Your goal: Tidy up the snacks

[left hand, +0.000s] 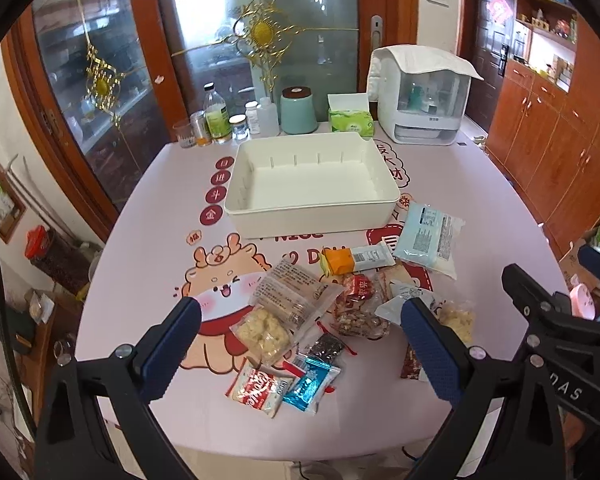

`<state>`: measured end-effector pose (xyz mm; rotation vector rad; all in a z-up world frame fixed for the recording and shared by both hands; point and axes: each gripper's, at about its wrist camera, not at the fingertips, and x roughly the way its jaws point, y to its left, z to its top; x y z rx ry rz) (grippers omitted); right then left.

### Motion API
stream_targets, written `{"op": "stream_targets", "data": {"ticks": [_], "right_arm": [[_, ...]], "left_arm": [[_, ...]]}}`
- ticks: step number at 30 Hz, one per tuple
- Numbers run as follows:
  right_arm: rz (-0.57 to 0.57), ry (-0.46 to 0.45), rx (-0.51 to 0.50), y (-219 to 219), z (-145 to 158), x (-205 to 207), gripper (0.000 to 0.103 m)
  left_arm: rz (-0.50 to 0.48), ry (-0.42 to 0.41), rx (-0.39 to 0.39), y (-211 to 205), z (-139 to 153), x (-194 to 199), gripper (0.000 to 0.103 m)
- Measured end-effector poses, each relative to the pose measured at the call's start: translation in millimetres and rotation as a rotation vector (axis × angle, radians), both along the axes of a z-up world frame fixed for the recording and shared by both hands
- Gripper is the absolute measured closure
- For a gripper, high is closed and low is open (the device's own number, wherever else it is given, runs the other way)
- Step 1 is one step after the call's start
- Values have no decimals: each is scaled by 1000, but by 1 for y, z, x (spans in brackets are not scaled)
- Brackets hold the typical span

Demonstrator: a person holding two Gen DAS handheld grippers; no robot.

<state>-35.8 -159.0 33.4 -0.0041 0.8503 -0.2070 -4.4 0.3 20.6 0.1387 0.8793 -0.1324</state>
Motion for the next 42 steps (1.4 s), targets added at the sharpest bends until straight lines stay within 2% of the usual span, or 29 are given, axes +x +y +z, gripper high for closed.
{"op": "stream_targets", "data": {"ticks": [19, 25, 27, 31, 42], "right_arm": [[-3, 4, 1, 3, 0, -2, 1], [-4, 13, 1, 2, -2, 0, 1], [-6, 11, -3, 1, -2, 0, 0], [-8, 6, -18, -3, -3, 1, 1], [-1, -7, -21, -8, -3, 6, 1]], "left_arm": [[-2, 83, -53, 6, -11, 6, 3], [43, 105, -82, 15, -18, 12, 3], [74, 94, -78, 19, -18, 14, 3], [100, 50, -16, 22, -16, 16, 3], [116, 64, -60, 34, -18, 25, 3]]}}
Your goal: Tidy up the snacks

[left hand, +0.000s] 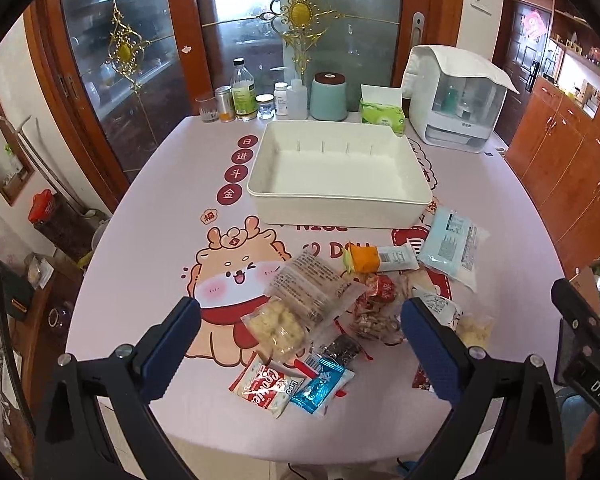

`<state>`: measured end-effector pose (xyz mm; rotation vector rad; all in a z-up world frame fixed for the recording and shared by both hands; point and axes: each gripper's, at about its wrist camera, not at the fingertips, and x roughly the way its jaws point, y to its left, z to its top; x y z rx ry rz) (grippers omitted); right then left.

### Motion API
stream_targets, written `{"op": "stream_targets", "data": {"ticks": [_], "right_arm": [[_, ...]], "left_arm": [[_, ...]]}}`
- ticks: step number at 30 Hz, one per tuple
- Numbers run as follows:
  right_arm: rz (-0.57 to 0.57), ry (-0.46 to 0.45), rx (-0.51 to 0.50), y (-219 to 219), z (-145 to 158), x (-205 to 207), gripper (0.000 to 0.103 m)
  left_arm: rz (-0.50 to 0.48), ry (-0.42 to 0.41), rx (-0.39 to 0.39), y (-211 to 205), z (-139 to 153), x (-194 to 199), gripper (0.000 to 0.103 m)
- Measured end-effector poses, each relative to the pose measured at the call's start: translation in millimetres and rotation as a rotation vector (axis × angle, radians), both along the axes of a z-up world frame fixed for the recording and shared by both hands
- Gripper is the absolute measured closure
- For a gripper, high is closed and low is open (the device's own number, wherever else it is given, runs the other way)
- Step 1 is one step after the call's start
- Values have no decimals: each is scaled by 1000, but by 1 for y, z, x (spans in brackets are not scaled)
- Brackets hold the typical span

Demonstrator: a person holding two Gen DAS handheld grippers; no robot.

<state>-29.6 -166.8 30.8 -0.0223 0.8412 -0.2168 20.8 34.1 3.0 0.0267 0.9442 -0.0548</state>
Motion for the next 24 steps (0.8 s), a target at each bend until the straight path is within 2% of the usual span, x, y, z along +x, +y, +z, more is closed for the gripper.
{"op": "stream_targets", "data": {"ticks": [6, 10, 14, 16, 24], "right_arm": [[6, -17, 7, -3, -3, 2, 2], [14, -4, 19, -7, -14, 4, 2], [17, 24, 21, -16, -39, 3, 2], [11, 46, 10, -23, -54, 2, 2], [-1, 194, 6, -51, -128, -6, 7]], "left_arm": [[-1, 3, -18, 6, -11, 4, 3], [7, 29, 2, 17, -31, 9, 3], [29, 111, 24, 41, -67, 15, 3], [33, 150, 16, 52, -85, 15, 7], [67, 321, 21, 94, -178, 1, 9]]}}
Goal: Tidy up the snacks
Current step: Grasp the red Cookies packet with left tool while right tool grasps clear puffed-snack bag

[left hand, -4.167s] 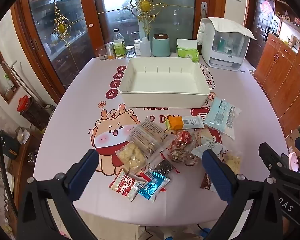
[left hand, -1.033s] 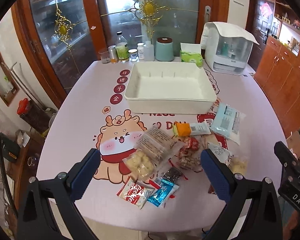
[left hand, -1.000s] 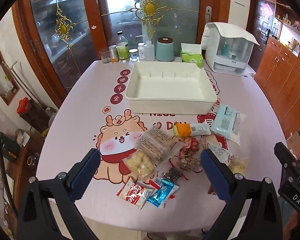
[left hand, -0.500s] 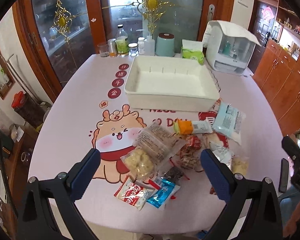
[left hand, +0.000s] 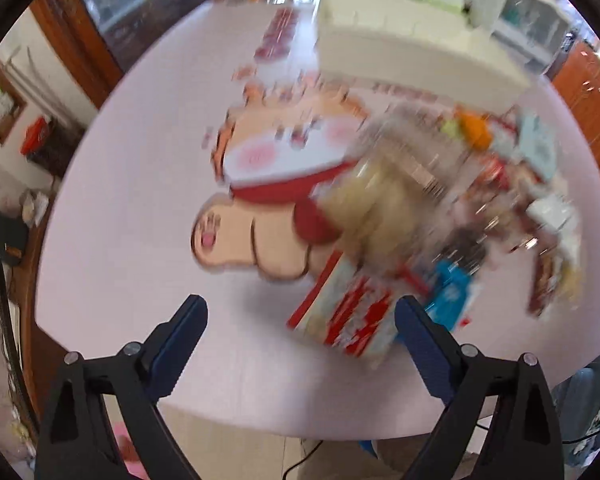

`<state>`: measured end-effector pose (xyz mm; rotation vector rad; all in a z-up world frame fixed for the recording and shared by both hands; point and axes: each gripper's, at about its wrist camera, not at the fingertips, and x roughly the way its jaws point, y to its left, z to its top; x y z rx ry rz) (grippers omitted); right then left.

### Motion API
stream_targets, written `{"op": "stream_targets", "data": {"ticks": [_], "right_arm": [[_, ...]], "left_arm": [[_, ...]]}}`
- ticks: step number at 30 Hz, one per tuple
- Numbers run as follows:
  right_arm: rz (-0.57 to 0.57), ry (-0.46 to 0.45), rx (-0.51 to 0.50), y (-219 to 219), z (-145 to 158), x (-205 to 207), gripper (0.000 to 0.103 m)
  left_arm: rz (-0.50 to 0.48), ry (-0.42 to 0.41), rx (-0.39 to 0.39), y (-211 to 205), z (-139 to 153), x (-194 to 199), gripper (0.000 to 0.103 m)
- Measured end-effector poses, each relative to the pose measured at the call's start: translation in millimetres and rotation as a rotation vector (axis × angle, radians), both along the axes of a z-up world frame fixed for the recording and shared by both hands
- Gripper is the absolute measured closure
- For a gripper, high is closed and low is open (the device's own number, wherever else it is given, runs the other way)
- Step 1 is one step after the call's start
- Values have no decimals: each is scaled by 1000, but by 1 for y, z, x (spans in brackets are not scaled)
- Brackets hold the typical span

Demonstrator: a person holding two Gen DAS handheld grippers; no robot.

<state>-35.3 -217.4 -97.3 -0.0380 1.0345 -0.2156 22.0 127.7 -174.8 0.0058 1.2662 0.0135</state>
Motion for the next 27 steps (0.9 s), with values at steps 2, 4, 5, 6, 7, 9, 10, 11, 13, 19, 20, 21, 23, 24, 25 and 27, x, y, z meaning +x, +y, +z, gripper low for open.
{"op": "stream_targets", "data": {"ticks": [2, 4, 5, 6, 7, 9, 10, 11, 13, 19, 20, 21, 23, 24, 25, 27], "right_arm": [[4, 51, 14, -3, -20, -2, 9], [3, 101, 24, -5, -37, -4, 10], [12, 132, 34, -5, -49, -6, 10], [12, 152, 34, -4, -56, -6, 11], [12, 184, 40, -4, -66, -8, 12], [24, 220, 66, 0, -76, -10, 15], [27, 234, 75, 1, -80, -10, 15], [26, 244, 88, 2, -84, -10, 15], [10, 249, 110, -1, -86, -9, 15], [-84, 242, 235, -24, -82, 5, 15], [-92, 240, 261, -25, -82, 8, 15], [-101, 237, 288, -26, -82, 12, 15], [-120, 235, 321, -27, -84, 21, 15], [-127, 238, 318, -26, -88, 25, 15], [-136, 248, 306, -25, -90, 28, 15], [-143, 279, 286, -22, -97, 32, 15]], "left_arm": [[12, 27, -9, 3, -17, -3, 9], [5, 41, -15, 1, -30, -6, 9], [-4, 45, -9, -2, -36, -6, 9], [-21, 47, 2, -7, -41, -7, 9], [-34, 47, 9, -11, -46, -6, 9], [-61, 47, 21, -18, -53, -5, 9], [-69, 42, 20, -21, -54, -4, 9], [-76, 32, 16, -23, -55, -2, 9], [-86, 27, 16, -25, -53, 1, 9], [-111, 42, -19, -28, -53, 13, 9], [-117, 49, -35, -28, -53, 14, 9], [-120, 54, -54, -26, -53, 15, 9], [-124, 59, -40, -23, -55, 17, 9], [-128, 58, -35, -22, -56, 17, 8], [-128, 58, -35, -20, -56, 16, 8], [-123, 70, -39, -17, -56, 16, 9]]}}
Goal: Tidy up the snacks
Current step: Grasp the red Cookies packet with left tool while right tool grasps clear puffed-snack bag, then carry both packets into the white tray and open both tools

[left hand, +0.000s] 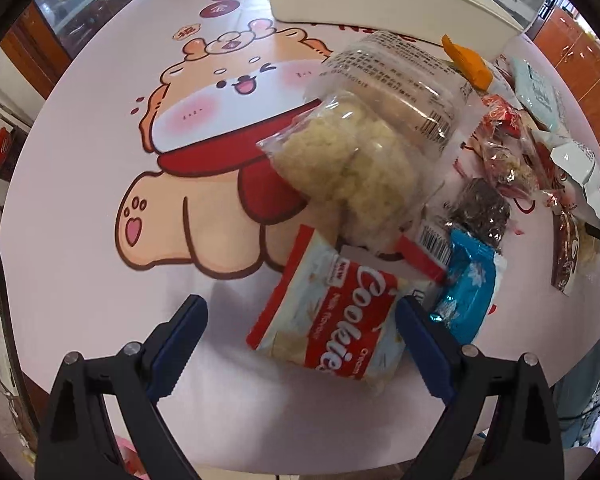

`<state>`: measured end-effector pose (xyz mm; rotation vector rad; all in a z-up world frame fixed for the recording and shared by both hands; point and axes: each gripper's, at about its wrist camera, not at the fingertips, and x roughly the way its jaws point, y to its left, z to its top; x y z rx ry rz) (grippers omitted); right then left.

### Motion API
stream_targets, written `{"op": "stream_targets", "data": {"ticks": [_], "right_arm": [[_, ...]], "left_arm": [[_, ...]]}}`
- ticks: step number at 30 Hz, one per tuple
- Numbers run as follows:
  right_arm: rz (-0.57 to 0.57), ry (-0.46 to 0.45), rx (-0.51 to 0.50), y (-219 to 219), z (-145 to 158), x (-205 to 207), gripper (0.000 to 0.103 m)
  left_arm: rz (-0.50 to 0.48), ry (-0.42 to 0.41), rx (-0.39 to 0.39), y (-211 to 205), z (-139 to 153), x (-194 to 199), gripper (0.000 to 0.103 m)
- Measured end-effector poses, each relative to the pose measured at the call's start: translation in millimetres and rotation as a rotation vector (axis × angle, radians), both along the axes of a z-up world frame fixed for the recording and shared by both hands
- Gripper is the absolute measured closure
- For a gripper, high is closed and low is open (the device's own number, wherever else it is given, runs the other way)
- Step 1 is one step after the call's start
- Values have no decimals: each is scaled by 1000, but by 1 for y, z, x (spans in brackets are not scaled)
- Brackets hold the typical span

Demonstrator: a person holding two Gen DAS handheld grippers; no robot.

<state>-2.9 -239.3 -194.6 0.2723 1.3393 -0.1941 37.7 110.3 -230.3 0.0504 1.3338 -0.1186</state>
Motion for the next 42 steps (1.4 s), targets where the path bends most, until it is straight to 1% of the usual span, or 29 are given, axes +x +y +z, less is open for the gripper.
{"op": "stream_targets", "data": {"ticks": [5, 7, 8, 9, 10, 11, 12, 13, 14, 16, 18, 20, 23, 25, 26, 29, 32, 33, 34, 35, 37, 38, 40, 41, 42], "right_arm": [[10, 69, -34, 5, -19, 4, 14], [30, 63, -67, 10, -19, 4, 19], [57, 65, -89, 14, -19, 4, 23], [66, 58, -88, 16, -18, 3, 30], [73, 55, -88, 17, -16, 3, 33], [83, 52, -89, 18, -15, 2, 41], [88, 53, -88, 19, -13, 2, 43], [86, 55, -82, 20, -13, 4, 44], [79, 55, -77, 18, -12, 3, 44], [74, 56, -69, 13, -11, 2, 45], [75, 46, -62, 8, -9, -1, 46], [82, 30, -65, 4, -3, -9, 46], [96, -2, -79, 3, 12, -24, 46], [108, -24, -84, 11, 18, -14, 46], [114, -35, -82, 10, 24, -16, 46], [152, -95, -71, 10, 51, -15, 46], [195, -168, -55, 6, 77, -9, 46], [214, -200, -51, 9, 87, -5, 46], [227, -225, -50, 12, 91, 2, 46], [252, -274, -42, 15, 107, 6, 46], [287, -333, -33, 24, 120, 27, 46], [313, -376, -24, 29, 136, 35, 46], [343, -411, -10, 38, 159, 42, 46], [373, -436, 5, 46, 173, 53, 46], [390, -454, 10, 53, 181, 61, 46]], "left_arm": [[-10, 20, -21, -5, 2, -8, 9], [-24, 20, -14, -15, 2, -12, 9], [-33, 21, -8, -18, 2, -13, 9], [-43, 26, 5, -22, 1, -13, 9], [-52, 32, 27, -27, -1, -12, 9], [-62, 35, 50, -30, -4, -13, 9], [-65, 35, 70, -31, -6, -14, 9], [-60, 38, 79, -32, -9, -12, 7], [-46, 42, 55, -28, -9, -11, 10], [-25, 45, 28, -23, -6, -10, 22], [-36, 36, 31, -19, -2, -9, 40], [-51, 33, 54, -20, 3, -10, 48], [-26, -7, 72, -24, 15, -12, 51], [17, -43, 53, -23, 32, -14, 51], [39, -66, 48, -23, 43, -16, 51], [95, -173, 60, -23, 83, -18, 51], [136, -315, 85, -34, 131, -20, 51], [138, -366, 107, -40, 148, -21, 51], [134, -406, 132, -45, 162, -20, 51], [122, -449, 173, -52, 180, -20, 51], [98, -495, 223, -62, 201, -12, 51], [90, -521, 234, -66, 215, -9, 51], [77, -565, 237, -72, 236, -3, 51], [69, -583, 238, -74, 247, -1, 51], [57, -597, 239, -75, 257, 9, 51]]}}
